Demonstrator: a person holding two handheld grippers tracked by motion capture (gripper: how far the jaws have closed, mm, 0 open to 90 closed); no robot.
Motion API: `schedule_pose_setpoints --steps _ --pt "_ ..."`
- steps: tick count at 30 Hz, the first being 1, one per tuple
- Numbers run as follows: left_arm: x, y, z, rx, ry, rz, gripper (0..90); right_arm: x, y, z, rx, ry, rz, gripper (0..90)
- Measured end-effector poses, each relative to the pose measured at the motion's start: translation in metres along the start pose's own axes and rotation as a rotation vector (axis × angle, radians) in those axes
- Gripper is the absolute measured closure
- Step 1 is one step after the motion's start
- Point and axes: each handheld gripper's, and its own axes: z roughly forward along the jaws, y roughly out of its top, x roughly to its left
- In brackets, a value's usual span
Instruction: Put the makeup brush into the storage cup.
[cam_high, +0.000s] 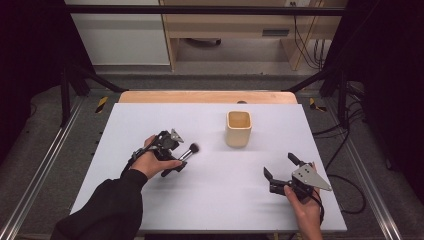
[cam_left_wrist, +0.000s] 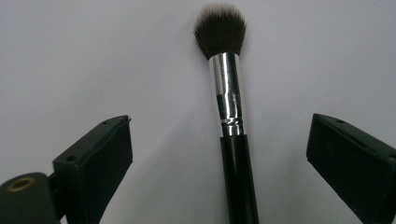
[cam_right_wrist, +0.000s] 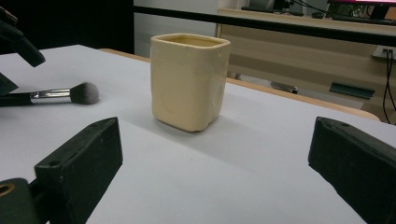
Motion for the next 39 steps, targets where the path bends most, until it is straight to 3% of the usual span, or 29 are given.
schedule_pose_setpoints --steps 6,8,13,18,39 --pt "-0.0016 -0.0010 0.0016 0.019 -0.011 -0.011 15.8 -0.0001 -0.0001 0.0002 -0.001 0.000 0.000 3.1" --pt "-0.0026 -0.0018 0.0020 0.044 -0.037 -0.008 24.9 -0.0002 -0.0001 0.0001 0.000 0.000 0.002 3.2" --pt "-0.0038 -0.0029 0.0032 0.069 -0.053 -0.016 34.4 0.0001 -0.0003 0.0005 0.002 0.000 0.002 3.3" --pt "-0.0033 -0.0034 0.0033 0.078 -0.053 -0.017 42.4 -0.0001 -0.0004 0.0006 0.001 0.000 0.000 3.3" --pt "-0.0021 -0.0073 0.0069 0.142 -0.065 -0.016 64.8 0.0001 -0.0007 0.0010 0.006 0.000 0.000 3.3"
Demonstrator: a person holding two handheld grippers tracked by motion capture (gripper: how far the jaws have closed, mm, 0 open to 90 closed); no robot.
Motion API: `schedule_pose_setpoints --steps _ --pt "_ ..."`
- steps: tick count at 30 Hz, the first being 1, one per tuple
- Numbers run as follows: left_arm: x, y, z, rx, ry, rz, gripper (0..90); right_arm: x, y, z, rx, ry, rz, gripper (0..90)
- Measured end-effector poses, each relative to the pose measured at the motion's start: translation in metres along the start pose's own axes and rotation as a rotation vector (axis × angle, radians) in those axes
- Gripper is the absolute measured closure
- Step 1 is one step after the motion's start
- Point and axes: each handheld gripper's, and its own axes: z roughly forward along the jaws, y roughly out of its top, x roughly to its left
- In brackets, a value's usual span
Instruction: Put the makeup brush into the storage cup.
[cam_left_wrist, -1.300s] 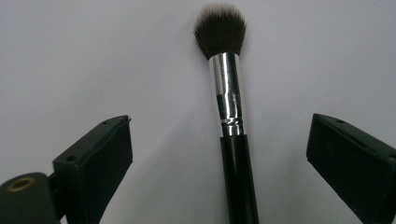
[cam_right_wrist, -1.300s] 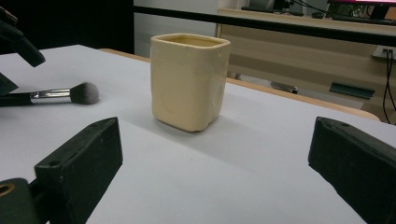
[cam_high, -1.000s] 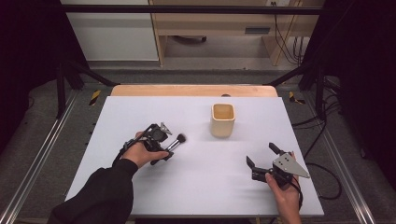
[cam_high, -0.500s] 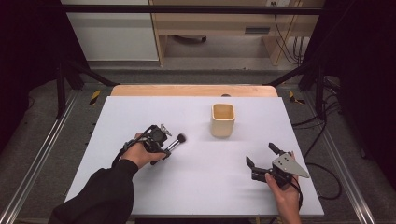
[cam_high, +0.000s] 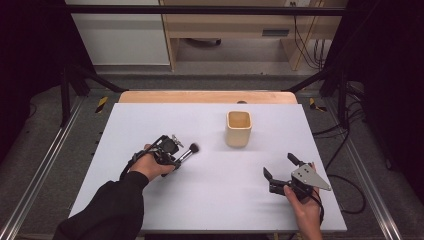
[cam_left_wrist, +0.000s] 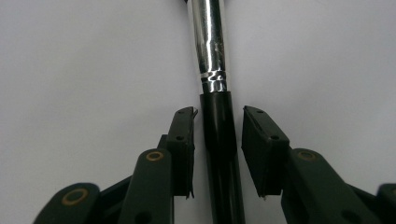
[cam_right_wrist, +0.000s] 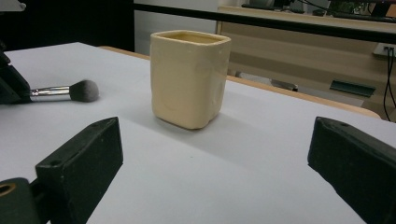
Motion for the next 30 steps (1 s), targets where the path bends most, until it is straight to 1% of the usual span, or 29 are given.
schedule_pose_setpoints --steps 2,6,7,11,12,13,14,16,17,19,21,22,23,24,25,26,27,28,29,30 --pt "-0.001 0.000 0.001 0.003 -0.006 -0.005 66.9 0.000 0.000 0.000 0.001 0.000 0.000 3.4" --pt "-0.001 -0.001 0.003 0.005 -0.002 -0.007 71.2 0.000 0.000 0.000 0.002 0.000 0.001 3.4" --pt "-0.001 -0.001 0.003 0.011 -0.002 0.000 71.5 0.000 0.000 0.000 0.002 0.000 -0.001 3.4" --pt "-0.002 -0.002 0.003 0.008 -0.002 0.002 74.2 0.000 0.000 0.000 0.005 -0.002 0.001 3.4" --pt "-0.002 -0.002 0.003 0.005 0.004 0.011 74.2 0.000 0.000 0.000 0.006 -0.002 0.001 3.4" --pt "-0.002 -0.002 0.003 0.005 0.004 0.011 74.3 0.000 0.000 0.000 0.006 -0.002 0.001 3.4" --pt "-0.003 -0.003 0.002 0.001 0.009 0.028 74.3 0.000 0.000 0.000 0.006 -0.002 0.001 3.4" --pt "-0.004 -0.004 0.002 -0.005 0.010 0.030 74.4 0.000 0.000 0.000 0.005 -0.002 0.001 3.4" --pt "-0.005 -0.006 0.001 -0.012 0.011 0.040 74.4 0.000 0.000 0.000 0.006 -0.003 0.000 3.4" --pt "-0.005 -0.007 0.001 -0.017 0.009 0.043 74.4 0.000 0.000 0.000 0.006 -0.002 0.001 3.4" --pt "-0.006 -0.012 -0.001 -0.047 0.021 0.043 74.5 0.000 0.000 0.000 0.008 -0.003 -0.001 3.4" --pt "-0.006 -0.012 -0.001 -0.047 0.021 0.043 74.4 0.000 0.000 0.000 0.009 -0.003 -0.001 3.4" --pt "-0.006 -0.015 -0.004 -0.071 0.029 0.040 74.5 0.000 0.000 0.000 0.009 -0.003 -0.002 3.4" --pt "-0.006 -0.015 -0.004 -0.071 0.029 0.040 74.4 0.000 0.000 0.000 0.009 -0.003 -0.002 3.4" --pt "-0.006 -0.016 -0.006 -0.091 0.029 0.038 74.4 0.000 0.000 0.000 0.007 -0.002 -0.002 3.4" --pt "-0.006 -0.017 -0.008 -0.099 0.030 0.040 74.4 0.000 0.000 0.000 0.009 -0.003 -0.003 3.5" --pt "-0.007 -0.018 -0.009 -0.119 0.028 0.031 74.4 0.000 0.000 0.000 0.010 -0.003 -0.005 3.4" --pt "-0.007 -0.018 -0.011 -0.122 0.030 0.038 74.4 0.000 0.000 0.000 0.010 -0.003 -0.005 3.4" --pt "-0.009 -0.020 -0.015 -0.151 0.033 0.033 74.4 0.001 -0.001 0.001 0.011 -0.004 -0.006 3.4" --pt "-0.009 -0.020 -0.015 -0.151 0.033 0.033 74.4 0.001 -0.001 0.001 0.011 -0.004 -0.006 3.4"
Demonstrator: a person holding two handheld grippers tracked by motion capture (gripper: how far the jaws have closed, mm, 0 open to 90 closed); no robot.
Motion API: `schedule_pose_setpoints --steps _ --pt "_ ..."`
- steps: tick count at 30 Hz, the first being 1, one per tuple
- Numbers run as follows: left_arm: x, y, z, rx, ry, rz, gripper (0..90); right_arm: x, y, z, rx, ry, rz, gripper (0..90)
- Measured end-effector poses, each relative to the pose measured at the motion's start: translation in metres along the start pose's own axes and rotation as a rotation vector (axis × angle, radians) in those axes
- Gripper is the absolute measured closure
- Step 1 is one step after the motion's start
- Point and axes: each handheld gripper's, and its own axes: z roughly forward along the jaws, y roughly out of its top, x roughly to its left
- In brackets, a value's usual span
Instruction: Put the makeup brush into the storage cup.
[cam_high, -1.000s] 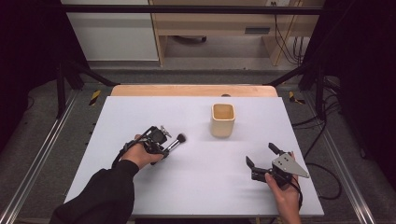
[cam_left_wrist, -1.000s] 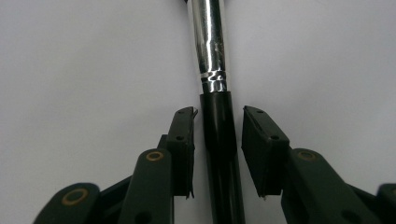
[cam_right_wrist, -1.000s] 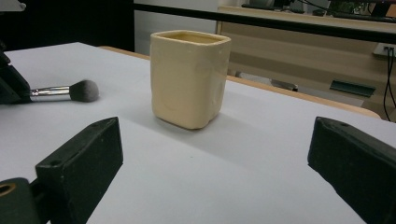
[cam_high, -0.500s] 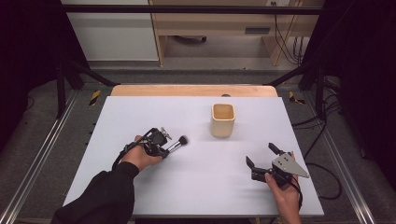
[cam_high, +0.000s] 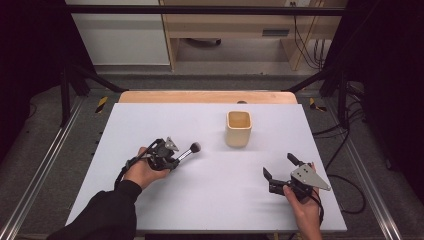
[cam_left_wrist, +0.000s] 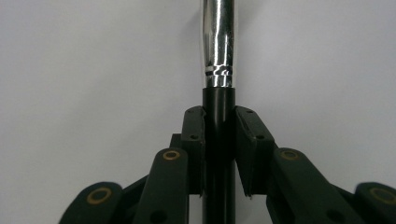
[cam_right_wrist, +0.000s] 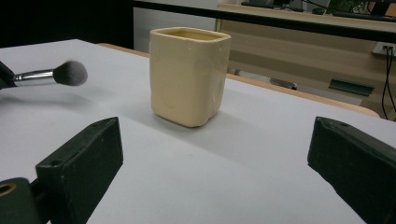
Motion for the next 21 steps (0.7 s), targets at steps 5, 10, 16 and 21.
schedule_pose_setpoints --steps 5,10,16,21 --pt "-0.005 -0.001 -0.012 -0.069 0.012 0.014 74.4 0.000 0.000 0.000 -0.001 0.000 0.002 3.4" --pt "-0.009 -0.001 -0.020 -0.115 0.019 0.011 74.4 0.000 0.000 0.000 -0.004 0.005 0.010 3.3" --pt "-0.015 0.000 -0.034 -0.213 0.017 0.013 74.4 0.002 0.000 0.001 -0.024 0.006 0.042 3.0" --pt "-0.021 -0.001 -0.038 -0.283 0.015 -0.002 74.4 0.004 0.001 0.001 -0.049 0.013 0.067 2.8"
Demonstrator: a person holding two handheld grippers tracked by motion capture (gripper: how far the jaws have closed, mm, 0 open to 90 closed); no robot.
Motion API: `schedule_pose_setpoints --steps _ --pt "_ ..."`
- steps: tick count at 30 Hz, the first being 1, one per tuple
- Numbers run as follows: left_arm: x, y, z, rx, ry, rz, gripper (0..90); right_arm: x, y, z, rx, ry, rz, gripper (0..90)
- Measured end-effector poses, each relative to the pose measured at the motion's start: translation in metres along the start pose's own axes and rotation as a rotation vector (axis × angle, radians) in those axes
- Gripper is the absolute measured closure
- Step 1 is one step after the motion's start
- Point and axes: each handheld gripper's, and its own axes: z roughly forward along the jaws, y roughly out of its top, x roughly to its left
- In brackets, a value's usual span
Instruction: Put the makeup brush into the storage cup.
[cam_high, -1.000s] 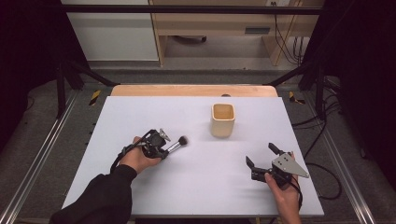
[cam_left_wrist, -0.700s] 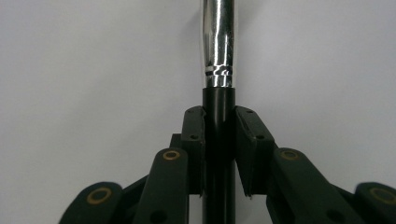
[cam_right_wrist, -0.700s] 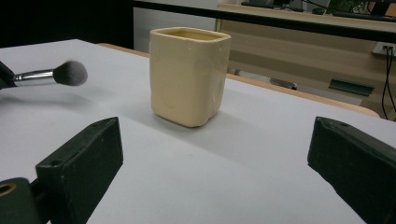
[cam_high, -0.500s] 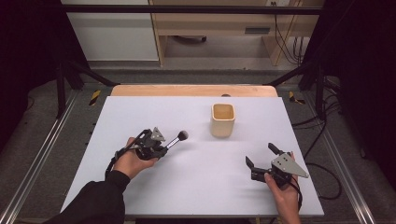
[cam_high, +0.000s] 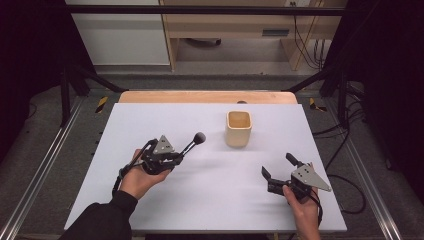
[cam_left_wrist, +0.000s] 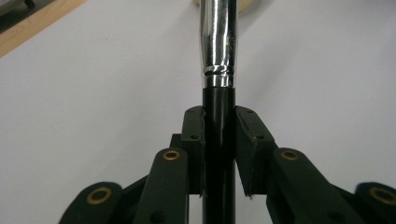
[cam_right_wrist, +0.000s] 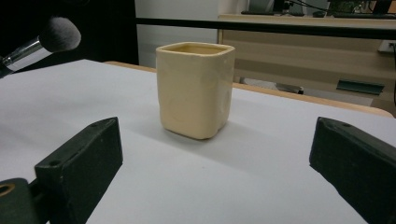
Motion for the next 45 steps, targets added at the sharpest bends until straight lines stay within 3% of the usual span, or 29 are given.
schedule_pose_setpoints --steps 2,3,4,12,21,25,35,41,45 --pt "-0.006 0.000 -0.002 -0.050 0.004 -0.004 74.4 0.002 0.001 0.000 -0.003 0.008 0.010 2.6" --pt "-0.006 0.000 -0.002 -0.050 0.004 -0.004 74.4 0.002 0.001 0.000 -0.003 0.008 0.010 2.6" --pt "-0.009 0.000 -0.004 -0.083 0.013 0.000 74.4 0.004 0.001 0.001 -0.006 0.023 0.036 2.5" --pt "-0.020 -0.003 -0.007 -0.198 0.020 -0.031 74.5 0.010 0.003 0.002 -0.013 0.046 0.040 2.5" --pt "-0.030 -0.005 -0.008 -0.291 0.006 -0.066 74.5 0.012 0.004 0.003 -0.005 0.058 0.049 2.2" --pt "-0.034 -0.007 -0.009 -0.322 0.002 -0.068 74.5 0.014 0.005 0.004 -0.011 0.077 0.082 1.9" --pt "-0.040 -0.006 -0.009 -0.386 -0.008 -0.077 74.5 0.020 0.005 0.006 -0.001 0.083 0.063 1.6" --pt "-0.044 -0.005 -0.009 -0.420 -0.011 -0.077 74.4 0.021 0.008 0.006 -0.007 0.086 0.072 1.8" --pt "-0.048 -0.004 -0.010 -0.476 -0.015 -0.081 74.4 0.026 0.017 0.009 -0.014 0.096 0.097 2.8"
